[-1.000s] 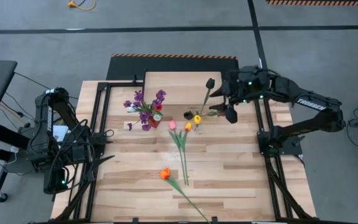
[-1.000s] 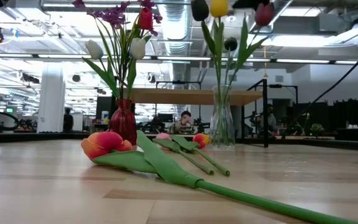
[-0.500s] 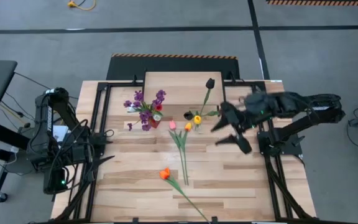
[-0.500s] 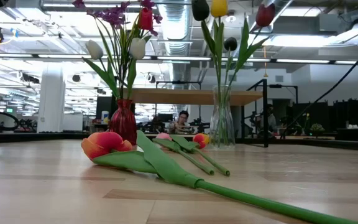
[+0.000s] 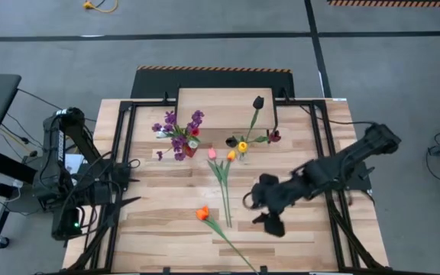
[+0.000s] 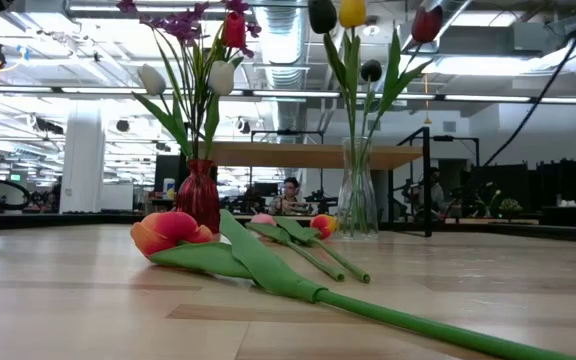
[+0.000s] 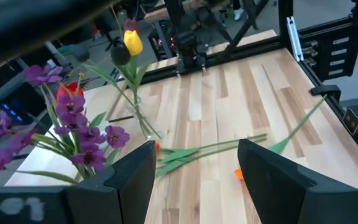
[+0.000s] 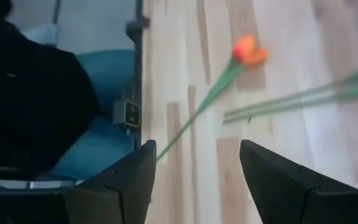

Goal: Pick and place flowers into a vace then onto a shelf
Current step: Put the bottom orange flower into the transparent flower vase

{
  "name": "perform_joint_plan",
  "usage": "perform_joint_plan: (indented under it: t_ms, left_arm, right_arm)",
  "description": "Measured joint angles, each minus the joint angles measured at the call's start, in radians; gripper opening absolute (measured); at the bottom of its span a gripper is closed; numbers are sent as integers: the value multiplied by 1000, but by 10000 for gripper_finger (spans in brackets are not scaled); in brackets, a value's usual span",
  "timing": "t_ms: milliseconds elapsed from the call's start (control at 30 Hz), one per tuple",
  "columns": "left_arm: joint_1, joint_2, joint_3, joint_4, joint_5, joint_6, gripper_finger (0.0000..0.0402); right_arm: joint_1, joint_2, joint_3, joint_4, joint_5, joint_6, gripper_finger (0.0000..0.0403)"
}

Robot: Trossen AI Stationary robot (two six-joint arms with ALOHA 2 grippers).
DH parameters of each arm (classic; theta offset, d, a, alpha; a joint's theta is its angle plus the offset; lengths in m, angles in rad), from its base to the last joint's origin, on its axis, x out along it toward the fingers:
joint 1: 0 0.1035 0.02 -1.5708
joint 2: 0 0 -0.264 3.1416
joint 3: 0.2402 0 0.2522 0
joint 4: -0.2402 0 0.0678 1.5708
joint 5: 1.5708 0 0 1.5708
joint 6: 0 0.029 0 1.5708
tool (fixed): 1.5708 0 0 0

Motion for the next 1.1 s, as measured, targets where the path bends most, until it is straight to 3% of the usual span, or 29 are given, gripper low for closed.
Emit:
perform_joint_plan:
  t_ms: [200, 400, 500, 733, 967, 1100]
  left_arm:
    - [0, 0, 0, 18, 0, 28, 219]
    - [0, 0, 0, 33, -1, 3, 219]
    - [0, 0, 0, 41, -1, 3, 219]
    - [0, 0, 0, 58, -5, 2, 219]
    - [0, 0, 0, 68, -23, -4, 219]
    - [0, 0, 0, 99, -12, -3, 219]
  right_arm:
    - [54, 130, 0, -2, 120, 139, 223]
    - [86, 273, 0, 5, 389, 304, 209]
    - [91, 347, 0, 22, 475, 444, 197]
    - [106, 522, 0, 262, 518, 566, 175]
    - [121, 641, 1, 656, 501, 420, 171]
    - [124, 691, 1, 725, 491, 380, 169]
